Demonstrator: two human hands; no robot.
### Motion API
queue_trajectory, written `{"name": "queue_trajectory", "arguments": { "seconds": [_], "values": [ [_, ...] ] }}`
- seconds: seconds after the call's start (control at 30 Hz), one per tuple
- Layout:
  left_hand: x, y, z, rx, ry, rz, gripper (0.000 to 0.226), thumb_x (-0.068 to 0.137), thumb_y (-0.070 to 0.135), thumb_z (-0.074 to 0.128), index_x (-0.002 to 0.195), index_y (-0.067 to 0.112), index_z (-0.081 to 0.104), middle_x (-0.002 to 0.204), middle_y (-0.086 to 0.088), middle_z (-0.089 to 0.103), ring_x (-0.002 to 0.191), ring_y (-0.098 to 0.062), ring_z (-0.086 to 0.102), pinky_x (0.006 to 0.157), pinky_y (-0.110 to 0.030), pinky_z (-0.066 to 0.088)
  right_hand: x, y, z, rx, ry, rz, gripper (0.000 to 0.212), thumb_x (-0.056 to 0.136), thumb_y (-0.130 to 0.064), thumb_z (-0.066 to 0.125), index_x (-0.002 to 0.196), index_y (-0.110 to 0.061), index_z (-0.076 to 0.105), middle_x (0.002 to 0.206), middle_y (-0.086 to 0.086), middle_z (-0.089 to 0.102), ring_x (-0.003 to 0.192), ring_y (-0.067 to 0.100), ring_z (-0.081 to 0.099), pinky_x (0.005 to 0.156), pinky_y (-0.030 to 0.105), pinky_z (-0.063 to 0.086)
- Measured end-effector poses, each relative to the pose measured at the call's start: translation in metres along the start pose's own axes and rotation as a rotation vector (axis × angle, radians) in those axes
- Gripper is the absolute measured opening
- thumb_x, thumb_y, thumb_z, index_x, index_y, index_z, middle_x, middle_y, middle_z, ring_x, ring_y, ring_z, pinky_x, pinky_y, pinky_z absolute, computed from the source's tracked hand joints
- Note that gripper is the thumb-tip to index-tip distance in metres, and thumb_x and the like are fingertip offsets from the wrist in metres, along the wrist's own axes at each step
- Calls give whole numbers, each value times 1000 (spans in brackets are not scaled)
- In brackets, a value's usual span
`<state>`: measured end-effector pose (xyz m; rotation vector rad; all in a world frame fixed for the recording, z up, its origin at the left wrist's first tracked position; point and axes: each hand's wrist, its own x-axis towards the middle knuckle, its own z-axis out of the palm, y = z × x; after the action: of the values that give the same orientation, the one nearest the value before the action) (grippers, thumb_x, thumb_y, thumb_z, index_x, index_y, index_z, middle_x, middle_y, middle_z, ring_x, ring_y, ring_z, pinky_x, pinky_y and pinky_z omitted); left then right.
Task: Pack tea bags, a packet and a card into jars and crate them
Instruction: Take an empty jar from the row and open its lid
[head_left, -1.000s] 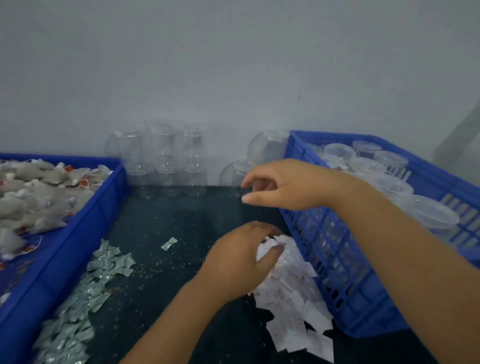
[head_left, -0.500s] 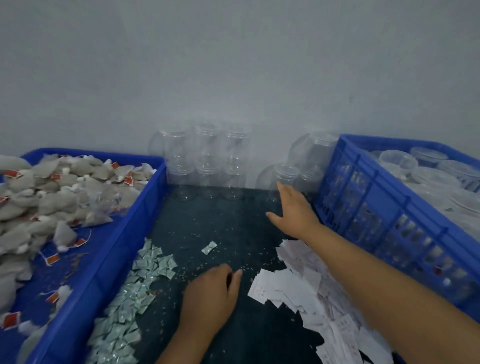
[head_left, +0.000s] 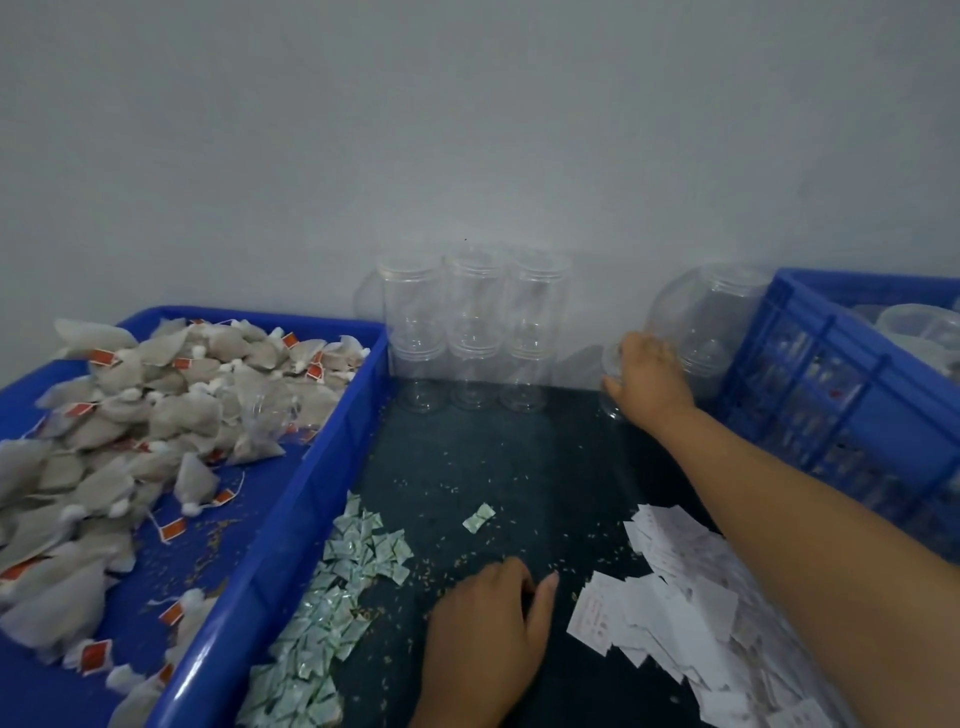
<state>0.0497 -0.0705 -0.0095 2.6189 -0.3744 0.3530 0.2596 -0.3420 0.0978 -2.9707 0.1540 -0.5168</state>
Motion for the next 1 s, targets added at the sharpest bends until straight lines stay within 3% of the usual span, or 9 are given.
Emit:
{"name": "queue_trajectory", "arguments": {
  "seconds": [0.23, 0.37, 0.47, 0.57, 0.63, 0.73, 0.8, 0.9, 1.0],
  "values": [
    [0, 3, -3, 31, 13, -19, 51, 99, 71, 14, 80, 34, 44, 70, 15, 49, 62, -7, 49, 58, -24, 33, -61, -35, -33, 492, 284, 2, 69, 82, -26, 91, 141, -11, 58, 144, 10, 43, 127, 29, 53, 111, 47, 50],
    [1, 4, -7, -103, 35, -79, 37, 103, 60, 15, 91, 38, 42, 77, 17, 53, 70, -8, 57, 62, -30, 38, -128, -64, -63, 755, 33, 1, 94, 82, -36, 91, 156, -44, 33, 146, -13, 30, 126, 10, 48, 107, 33, 48],
    [2, 0, -10, -423, 140, -195, 29, 105, 53, 24, 90, 39, 44, 83, 15, 56, 79, -3, 56, 66, -34, 43, -197, -77, -74, 783, -134, -106, 105, 72, -51, 87, 146, -76, 18, 146, -32, 27, 123, -4, 51, 97, 24, 52],
    [5, -3, -15, -656, 224, -312, 35, 104, 55, 28, 92, 37, 56, 89, 15, 64, 87, 2, 59, 74, -36, 46, -252, -87, -65, 765, -78, -177, 114, 70, -54, 87, 154, -73, 12, 153, -36, 24, 131, -9, 48, 95, 20, 53],
    [5, -5, -17, -731, 172, -307, 48, 100, 61, 26, 90, 32, 63, 87, 11, 69, 85, -6, 66, 76, -41, 53, -276, -94, -52, 887, -32, -160, 120, 69, -54, 92, 157, -69, 11, 157, -35, 27, 138, -5, 47, 102, 11, 47],
    [3, -4, -18, -746, 71, -300, 63, 98, 70, 25, 84, 29, 71, 81, 12, 74, 75, -4, 69, 71, -37, 55, -301, -103, -29, 1147, -49, -9, 139, 58, -52, 103, 160, -61, 8, 151, -47, 33, 143, -13, 43, 108, 2, 36],
    [2, -3, -19, -677, 34, -317, 66, 94, 78, 21, 82, 39, 72, 77, 19, 73, 72, 2, 67, 66, -31, 50, -314, -104, -16, 1213, -68, 81, 143, 57, -36, 109, 159, -57, 9, 141, -53, 42, 138, -19, 44, 107, 2, 38],
    [3, -1, -23, -713, 19, -348, 67, 93, 80, 21, 85, 42, 76, 81, 20, 76, 77, 4, 70, 75, -32, 55, -322, -101, -5, 1181, -94, 81, 113, 62, -20, 107, 150, -46, 42, 135, -40, 62, 130, -12, 58, 100, 6, 47],
    [10, 9, -43, -864, -13, -345, 68, 100, 75, 30, 82, 31, 78, 84, 9, 78, 80, -6, 73, 78, -34, 54, -323, -100, -3, 1133, -75, 46, 94, 62, -25, 105, 140, -42, 56, 132, -32, 69, 125, -6, 65, 95, 8, 51]
  ]
}}
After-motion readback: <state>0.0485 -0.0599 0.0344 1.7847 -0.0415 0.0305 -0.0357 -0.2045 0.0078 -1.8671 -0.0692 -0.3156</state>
